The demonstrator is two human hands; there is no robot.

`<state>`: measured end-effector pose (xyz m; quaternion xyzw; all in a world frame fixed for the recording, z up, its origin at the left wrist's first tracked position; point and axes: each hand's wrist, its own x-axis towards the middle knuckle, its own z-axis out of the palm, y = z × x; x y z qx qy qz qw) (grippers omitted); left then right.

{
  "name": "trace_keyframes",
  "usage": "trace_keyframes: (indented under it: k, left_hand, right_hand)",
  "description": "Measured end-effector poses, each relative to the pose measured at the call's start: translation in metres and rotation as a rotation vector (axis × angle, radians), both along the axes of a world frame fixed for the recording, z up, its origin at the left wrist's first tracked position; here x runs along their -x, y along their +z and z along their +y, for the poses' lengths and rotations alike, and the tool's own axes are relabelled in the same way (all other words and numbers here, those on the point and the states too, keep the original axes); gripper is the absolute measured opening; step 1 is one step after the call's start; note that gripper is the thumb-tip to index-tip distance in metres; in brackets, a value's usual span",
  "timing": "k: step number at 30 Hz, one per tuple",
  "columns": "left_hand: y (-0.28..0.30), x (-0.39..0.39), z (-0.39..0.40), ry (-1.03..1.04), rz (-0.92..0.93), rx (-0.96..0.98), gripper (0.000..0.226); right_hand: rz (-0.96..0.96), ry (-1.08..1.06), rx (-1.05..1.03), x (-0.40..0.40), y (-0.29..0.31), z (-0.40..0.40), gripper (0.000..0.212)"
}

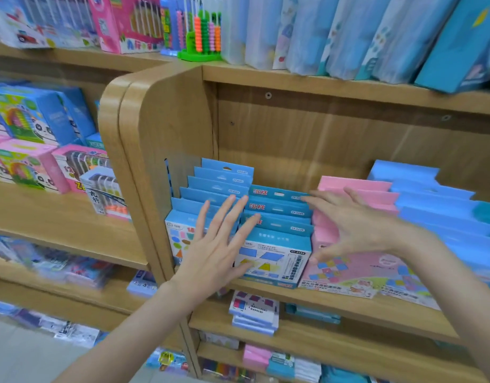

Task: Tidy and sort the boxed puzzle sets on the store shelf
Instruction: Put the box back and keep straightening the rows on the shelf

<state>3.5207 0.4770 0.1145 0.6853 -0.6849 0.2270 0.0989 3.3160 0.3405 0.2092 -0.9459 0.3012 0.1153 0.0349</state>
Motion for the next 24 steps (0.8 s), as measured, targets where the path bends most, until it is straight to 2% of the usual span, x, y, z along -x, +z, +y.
trace_keyframes:
  k: [3,6,11,14,17,19,21,24]
  left_hand:
    - [0.019,0.001,-0.014,-0.050,-0.013,-0.050,0.087]
    - [0.038,0.001,-0.029,-0.123,-0.004,-0.071,0.094]
    - [0.073,-0.023,-0.055,-0.164,0.169,-0.072,0.082]
    - [0.086,-0.043,-0.078,-0.094,0.183,-0.232,0.094]
    - [0.096,-0.058,-0.102,-0.026,0.206,-0.375,0.095]
    - [0.099,-0.063,-0.116,-0.016,0.238,-0.423,0.088]
    - [0.101,-0.064,-0.127,-0.001,0.294,-0.479,0.071]
    - [0.100,-0.066,-0.138,0.046,0.350,-0.584,0.059]
  right_hand:
    - [-0.003,0.012,-0.002,0.003,-0.002,-0.004,0.108]
    - [-0.095,0.039,-0.043,0.003,0.006,-0.013,0.103]
    - [-0.285,0.049,-0.213,-0.001,0.039,-0.036,0.089]
    - [-0.387,0.060,-0.299,-0.015,0.052,-0.057,0.073]
    - [-0.418,0.036,-0.407,-0.041,0.052,-0.089,0.060]
    - [-0.379,0.007,-0.489,-0.062,0.045,-0.113,0.050]
    - [-0.265,-0.036,-0.597,-0.084,0.035,-0.133,0.043]
    - [-0.049,-0.079,-0.672,-0.117,0.017,-0.152,0.051]
